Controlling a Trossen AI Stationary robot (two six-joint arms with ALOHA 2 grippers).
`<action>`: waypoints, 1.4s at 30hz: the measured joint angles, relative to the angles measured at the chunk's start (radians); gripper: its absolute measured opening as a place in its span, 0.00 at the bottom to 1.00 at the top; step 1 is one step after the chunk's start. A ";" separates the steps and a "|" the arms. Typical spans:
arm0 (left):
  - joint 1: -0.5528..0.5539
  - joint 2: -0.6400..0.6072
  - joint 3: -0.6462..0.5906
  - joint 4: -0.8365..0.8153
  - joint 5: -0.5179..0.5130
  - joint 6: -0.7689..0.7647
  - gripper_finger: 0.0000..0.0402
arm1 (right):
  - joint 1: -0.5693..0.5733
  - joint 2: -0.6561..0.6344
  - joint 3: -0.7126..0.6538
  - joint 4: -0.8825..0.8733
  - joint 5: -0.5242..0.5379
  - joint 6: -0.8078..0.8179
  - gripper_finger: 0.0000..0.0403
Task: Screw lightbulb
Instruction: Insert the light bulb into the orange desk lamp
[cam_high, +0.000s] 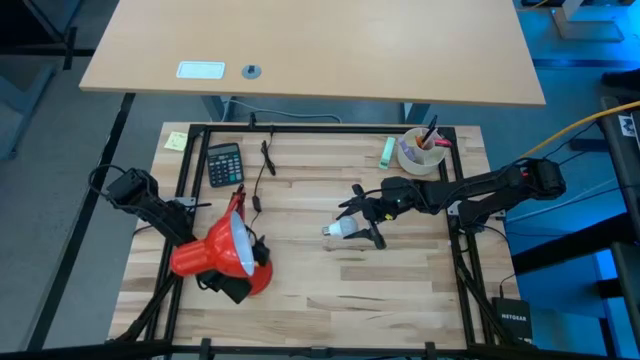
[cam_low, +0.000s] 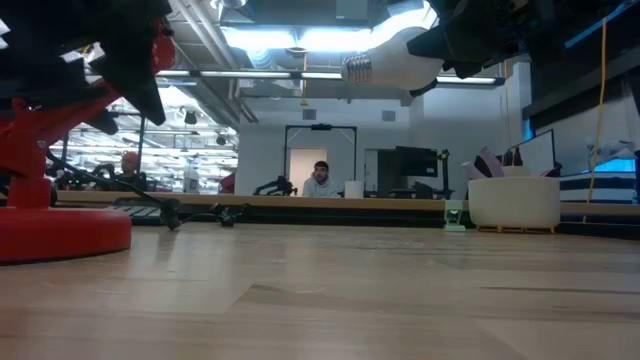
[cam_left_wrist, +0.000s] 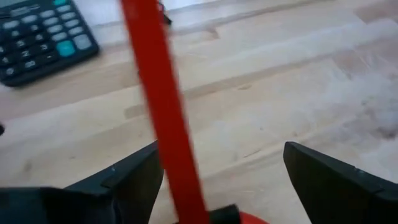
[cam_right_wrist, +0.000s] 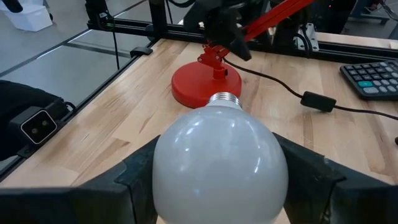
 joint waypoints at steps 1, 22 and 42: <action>0.000 0.000 0.000 0.018 0.000 0.031 0.75 | 0.000 0.000 0.000 0.000 0.000 0.000 0.62; 0.107 0.000 0.000 0.449 -0.026 0.571 0.65 | 0.000 0.000 0.000 0.000 0.000 -0.001 0.62; 0.124 0.000 0.001 0.430 0.049 0.640 0.69 | 0.000 0.000 0.000 0.000 0.000 -0.001 0.62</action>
